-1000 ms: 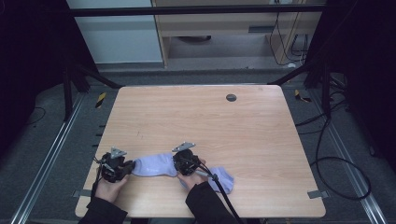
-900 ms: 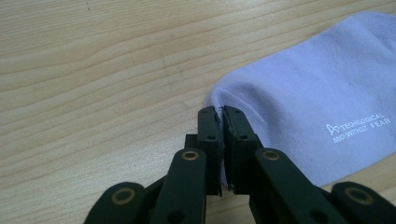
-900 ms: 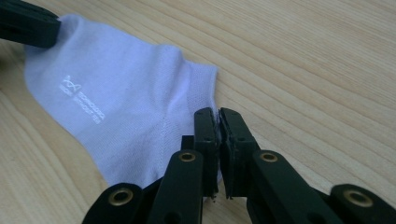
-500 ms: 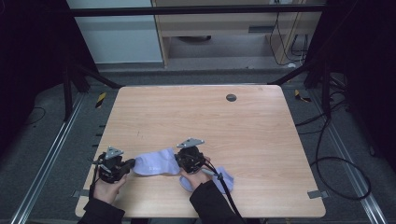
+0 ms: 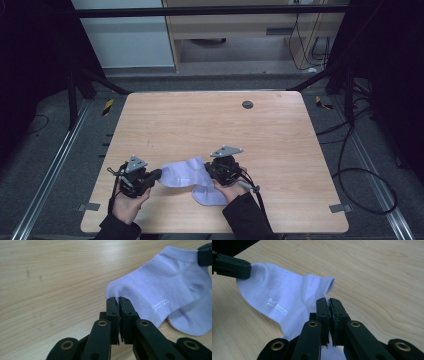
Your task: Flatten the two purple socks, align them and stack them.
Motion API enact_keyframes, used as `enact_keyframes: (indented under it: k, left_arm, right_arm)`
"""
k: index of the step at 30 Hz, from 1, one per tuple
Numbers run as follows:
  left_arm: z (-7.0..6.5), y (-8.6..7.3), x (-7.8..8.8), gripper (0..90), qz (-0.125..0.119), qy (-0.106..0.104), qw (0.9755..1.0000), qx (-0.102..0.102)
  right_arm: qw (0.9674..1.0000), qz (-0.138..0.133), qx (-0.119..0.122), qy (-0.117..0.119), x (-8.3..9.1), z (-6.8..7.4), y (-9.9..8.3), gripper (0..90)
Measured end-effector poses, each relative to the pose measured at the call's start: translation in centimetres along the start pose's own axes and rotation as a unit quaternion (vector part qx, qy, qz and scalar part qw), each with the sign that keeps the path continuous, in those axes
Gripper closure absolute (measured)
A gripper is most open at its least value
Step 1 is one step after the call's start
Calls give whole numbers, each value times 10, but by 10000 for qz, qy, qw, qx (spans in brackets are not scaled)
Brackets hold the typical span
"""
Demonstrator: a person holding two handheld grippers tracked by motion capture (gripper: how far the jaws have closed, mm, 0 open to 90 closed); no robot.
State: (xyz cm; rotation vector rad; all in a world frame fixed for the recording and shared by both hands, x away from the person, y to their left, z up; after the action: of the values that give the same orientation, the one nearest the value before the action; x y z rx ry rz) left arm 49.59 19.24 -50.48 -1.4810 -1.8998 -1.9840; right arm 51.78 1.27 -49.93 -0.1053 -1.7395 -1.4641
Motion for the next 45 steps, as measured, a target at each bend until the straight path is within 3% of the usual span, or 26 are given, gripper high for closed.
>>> enact_keyframes:
  k: [12, 17, 26, 45]
  left_arm:
    - [-40, 6, -18, 862, 144, -292, 9993, -192]
    - [-60, 6, -29, 863, 262, -401, 9983, -344]
    - [-82, 2, -43, 863, 460, -581, 9959, -517]
    - [-88, -14, -61, 863, 751, -641, 9935, -570]
  right_arm:
    - [9996, 2, -22, -267, 37, -37, -16, 869]
    - [9995, 7, -75, -313, 48, -48, -26, 869]
    - [9991, 53, -164, -400, 63, -64, -46, 869]
    - [9983, 379, -152, -407, 61, -67, -74, 868]
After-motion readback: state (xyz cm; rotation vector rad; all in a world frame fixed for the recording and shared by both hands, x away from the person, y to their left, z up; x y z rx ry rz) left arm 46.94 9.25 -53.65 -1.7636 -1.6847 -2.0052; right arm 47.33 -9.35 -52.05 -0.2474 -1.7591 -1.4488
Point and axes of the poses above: each handheld gripper's, and its own axes: x roughly backward along the jaws, y roughly out of its top, z roughly to its left, the point moved 10 cm from there along -x, roughly forward along the jaws, and after that the axes turned 9 degrees about -y, right-handed, at the moved point
